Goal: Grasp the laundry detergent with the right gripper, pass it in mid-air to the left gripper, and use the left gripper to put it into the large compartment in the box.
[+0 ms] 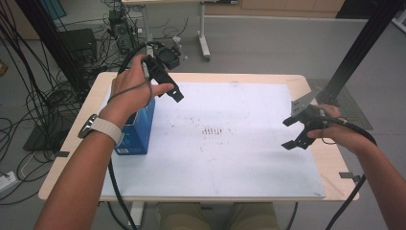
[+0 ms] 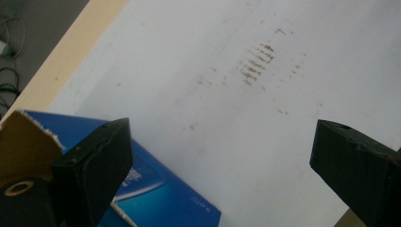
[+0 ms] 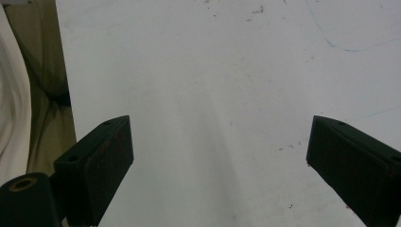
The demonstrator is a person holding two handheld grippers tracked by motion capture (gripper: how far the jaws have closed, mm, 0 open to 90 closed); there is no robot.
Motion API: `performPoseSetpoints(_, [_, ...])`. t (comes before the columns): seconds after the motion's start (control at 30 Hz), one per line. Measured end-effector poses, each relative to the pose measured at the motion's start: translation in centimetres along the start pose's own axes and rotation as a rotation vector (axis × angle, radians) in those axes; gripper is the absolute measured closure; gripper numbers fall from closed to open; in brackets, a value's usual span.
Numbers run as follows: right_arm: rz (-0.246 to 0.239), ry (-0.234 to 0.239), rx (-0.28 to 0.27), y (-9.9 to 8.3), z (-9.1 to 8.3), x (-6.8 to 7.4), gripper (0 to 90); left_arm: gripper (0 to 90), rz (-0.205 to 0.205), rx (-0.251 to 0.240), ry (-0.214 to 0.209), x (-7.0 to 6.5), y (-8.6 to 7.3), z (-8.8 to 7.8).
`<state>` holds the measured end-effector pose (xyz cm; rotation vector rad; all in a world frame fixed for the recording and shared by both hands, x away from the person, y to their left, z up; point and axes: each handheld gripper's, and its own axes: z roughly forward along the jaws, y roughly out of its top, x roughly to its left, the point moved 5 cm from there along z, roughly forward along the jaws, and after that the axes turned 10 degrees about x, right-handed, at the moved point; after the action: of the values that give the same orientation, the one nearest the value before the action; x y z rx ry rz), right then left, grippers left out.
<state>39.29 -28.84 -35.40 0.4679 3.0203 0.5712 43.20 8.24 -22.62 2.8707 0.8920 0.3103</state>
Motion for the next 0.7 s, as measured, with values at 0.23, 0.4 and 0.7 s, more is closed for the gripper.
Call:
performPoseSetpoints(0.23, [0.007,0.001,-0.003,0.0,-0.1,-0.1,8.0,7.5,0.110,0.017,-0.019,-2.2,1.7,0.9])
performPoseSetpoints(0.4, [0.012,0.002,-0.006,-0.1,-0.1,0.0,8.0,7.7,0.159,0.025,-0.037,-3.2,2.5,1.4])
performPoseSetpoints(0.7, [0.020,-0.001,-0.007,-0.3,-0.2,-0.1,8.0,7.9,0.236,0.029,-0.049,-4.9,3.4,2.2])
